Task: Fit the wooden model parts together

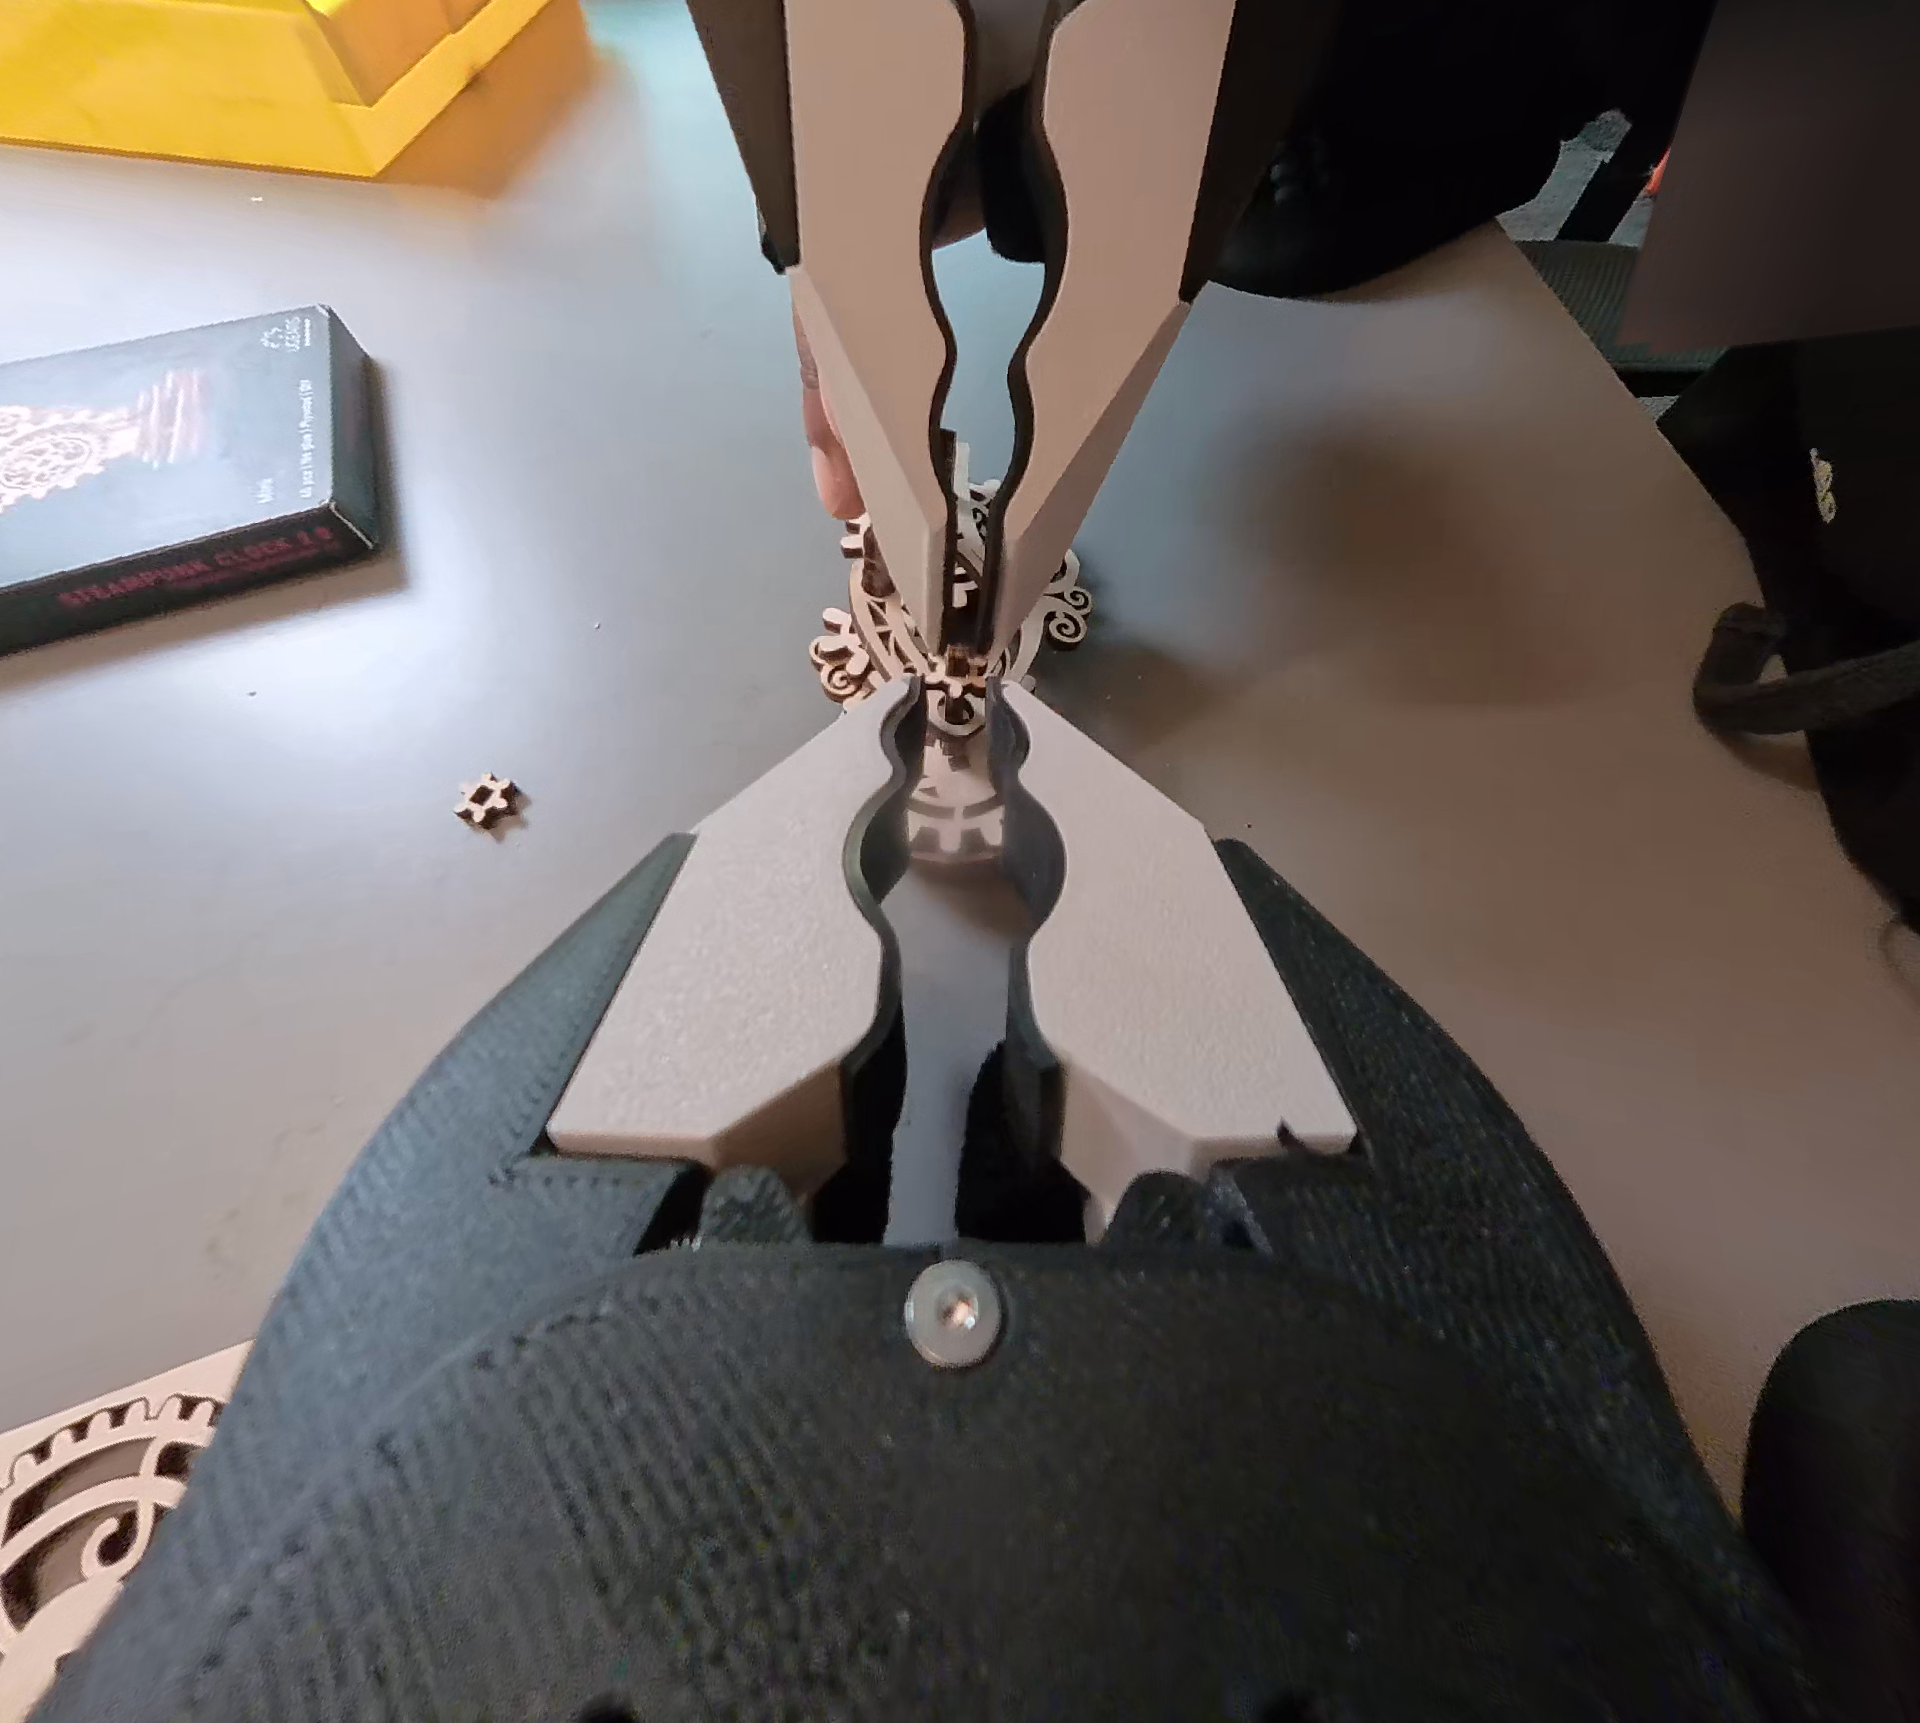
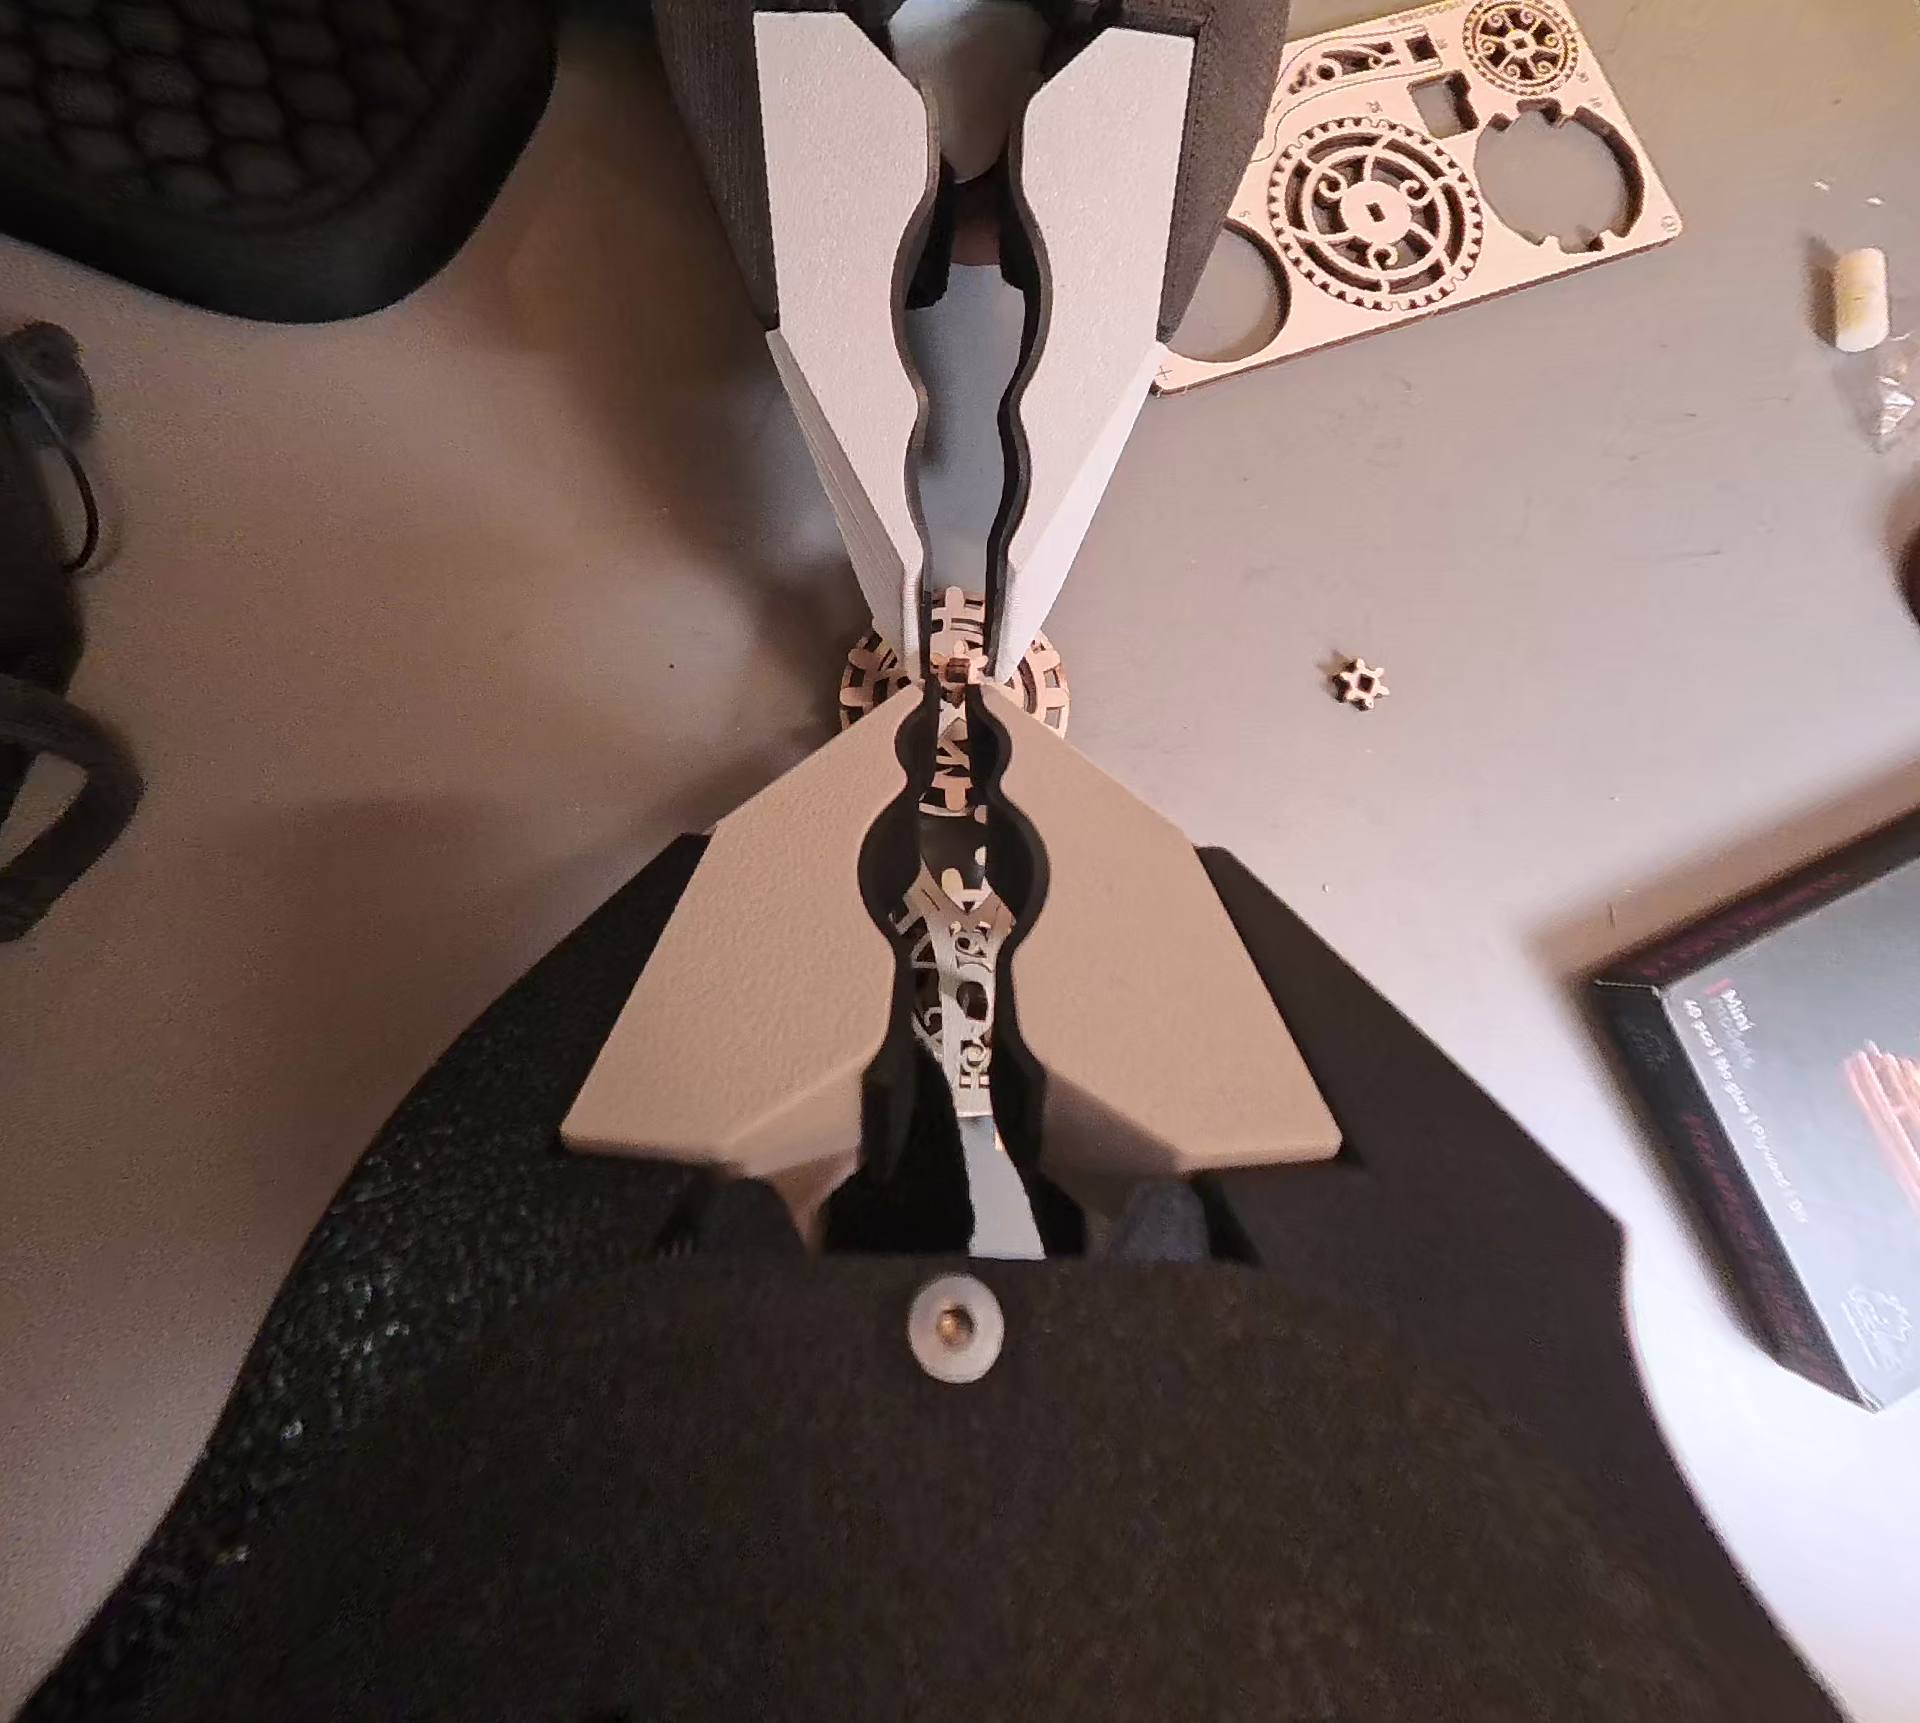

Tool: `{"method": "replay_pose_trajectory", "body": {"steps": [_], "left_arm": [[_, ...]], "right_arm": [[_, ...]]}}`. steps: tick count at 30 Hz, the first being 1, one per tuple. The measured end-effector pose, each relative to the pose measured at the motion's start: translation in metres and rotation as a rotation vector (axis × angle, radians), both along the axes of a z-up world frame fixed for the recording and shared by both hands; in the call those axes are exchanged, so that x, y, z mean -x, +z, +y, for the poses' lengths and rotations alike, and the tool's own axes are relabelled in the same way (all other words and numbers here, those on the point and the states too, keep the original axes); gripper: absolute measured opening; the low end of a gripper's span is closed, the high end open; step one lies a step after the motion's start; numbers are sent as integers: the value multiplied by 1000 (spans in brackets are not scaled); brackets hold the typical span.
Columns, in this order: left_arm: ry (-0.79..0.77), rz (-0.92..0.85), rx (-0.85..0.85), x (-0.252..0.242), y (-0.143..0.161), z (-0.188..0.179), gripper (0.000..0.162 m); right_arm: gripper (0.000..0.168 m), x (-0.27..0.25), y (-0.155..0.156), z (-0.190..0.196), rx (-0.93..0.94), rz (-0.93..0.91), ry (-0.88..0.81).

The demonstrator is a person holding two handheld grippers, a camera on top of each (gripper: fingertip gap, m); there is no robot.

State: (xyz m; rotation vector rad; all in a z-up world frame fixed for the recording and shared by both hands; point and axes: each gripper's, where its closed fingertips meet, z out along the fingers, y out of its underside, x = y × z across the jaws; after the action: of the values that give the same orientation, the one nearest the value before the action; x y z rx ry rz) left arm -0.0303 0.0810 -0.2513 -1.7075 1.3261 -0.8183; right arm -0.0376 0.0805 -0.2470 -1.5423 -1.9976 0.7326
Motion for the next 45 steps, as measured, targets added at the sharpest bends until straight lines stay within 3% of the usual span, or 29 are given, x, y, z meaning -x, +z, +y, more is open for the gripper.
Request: {"method": "replay_pose_trajectory", "body": {"steps": [13,17,24,45], "left_arm": [[0,2,3,0,0,-2,9],[-10,-21,9,2,4,-4,20],[7,-26,-11,3,7,0,0],[3,-17,4,3,6,-1,0]], "right_arm": [[2,-1,0,-1,2,-5,12],[4,-2,4,0,0,3,15],[3,2,1,0,-13,3,13],[0,2,0,2,4,7,13]]}}
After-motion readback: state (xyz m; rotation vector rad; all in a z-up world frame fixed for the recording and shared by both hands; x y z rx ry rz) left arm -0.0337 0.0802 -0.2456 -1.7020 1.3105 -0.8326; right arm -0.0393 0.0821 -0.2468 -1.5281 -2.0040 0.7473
